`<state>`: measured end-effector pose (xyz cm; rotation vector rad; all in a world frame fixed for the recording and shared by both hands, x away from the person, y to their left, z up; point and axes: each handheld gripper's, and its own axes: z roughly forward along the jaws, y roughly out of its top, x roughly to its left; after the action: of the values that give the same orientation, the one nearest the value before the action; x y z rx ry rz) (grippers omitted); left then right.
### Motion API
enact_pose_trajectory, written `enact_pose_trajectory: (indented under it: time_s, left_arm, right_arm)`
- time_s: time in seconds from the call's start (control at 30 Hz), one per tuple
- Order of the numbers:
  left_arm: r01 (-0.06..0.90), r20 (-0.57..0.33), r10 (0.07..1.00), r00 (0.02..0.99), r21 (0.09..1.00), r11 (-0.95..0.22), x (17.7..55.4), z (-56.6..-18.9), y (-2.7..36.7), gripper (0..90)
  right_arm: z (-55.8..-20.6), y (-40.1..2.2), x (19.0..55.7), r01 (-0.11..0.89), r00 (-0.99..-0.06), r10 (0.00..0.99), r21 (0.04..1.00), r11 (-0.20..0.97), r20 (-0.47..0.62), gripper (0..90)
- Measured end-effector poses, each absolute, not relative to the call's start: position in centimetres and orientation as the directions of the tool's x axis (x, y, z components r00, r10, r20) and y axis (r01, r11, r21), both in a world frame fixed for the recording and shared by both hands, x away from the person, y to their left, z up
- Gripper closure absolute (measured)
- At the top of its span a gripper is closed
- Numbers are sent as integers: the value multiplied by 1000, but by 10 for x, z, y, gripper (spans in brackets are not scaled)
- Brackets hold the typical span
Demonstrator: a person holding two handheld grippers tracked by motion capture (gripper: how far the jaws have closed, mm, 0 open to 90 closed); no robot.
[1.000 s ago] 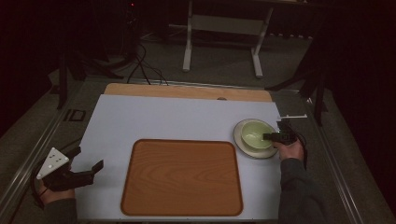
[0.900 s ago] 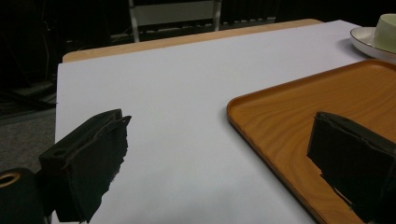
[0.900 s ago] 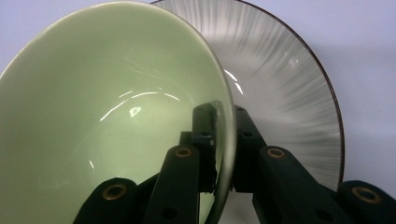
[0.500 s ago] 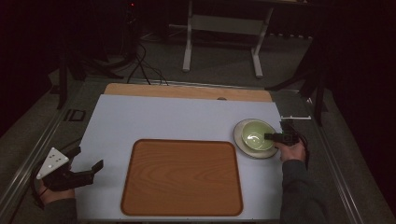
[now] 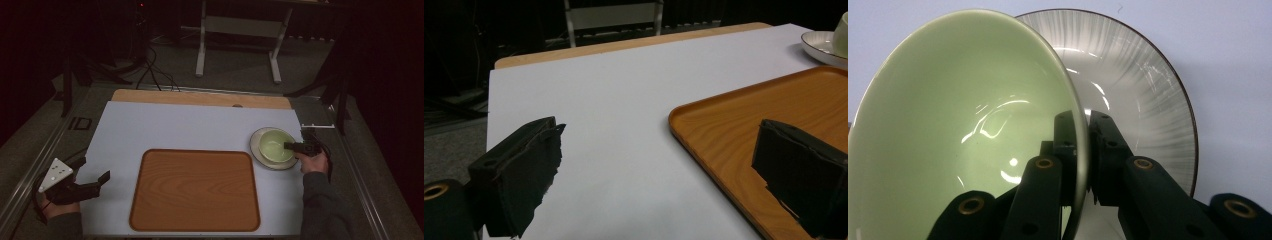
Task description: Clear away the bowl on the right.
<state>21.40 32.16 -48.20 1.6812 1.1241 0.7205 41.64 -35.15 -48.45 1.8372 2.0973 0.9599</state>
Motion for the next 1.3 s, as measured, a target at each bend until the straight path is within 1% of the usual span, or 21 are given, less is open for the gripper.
enact_pose_trajectory:
  time_s: [0.17,0.43,0.77,0.97,1.3]
  left_arm:
    - [350,-35,916,399,929,-117,214,-482,322,59]
    - [349,-35,916,400,930,-117,214,-482,322,59]
    - [350,-34,918,394,930,-115,214,-482,322,59]
    - [350,-35,918,395,930,-116,214,-482,322,59]
    - [348,-33,918,396,930,-116,214,-482,322,59]
  right_arm:
    - [-479,-351,415,808,-216,939,589,19,266,831]
    - [-468,-347,412,789,-247,937,613,46,248,831]
    - [-454,-338,407,774,-283,922,630,58,263,831]
    - [-450,-329,405,765,-317,916,638,92,248,831]
    - [-448,-315,401,750,-358,898,652,114,255,830]
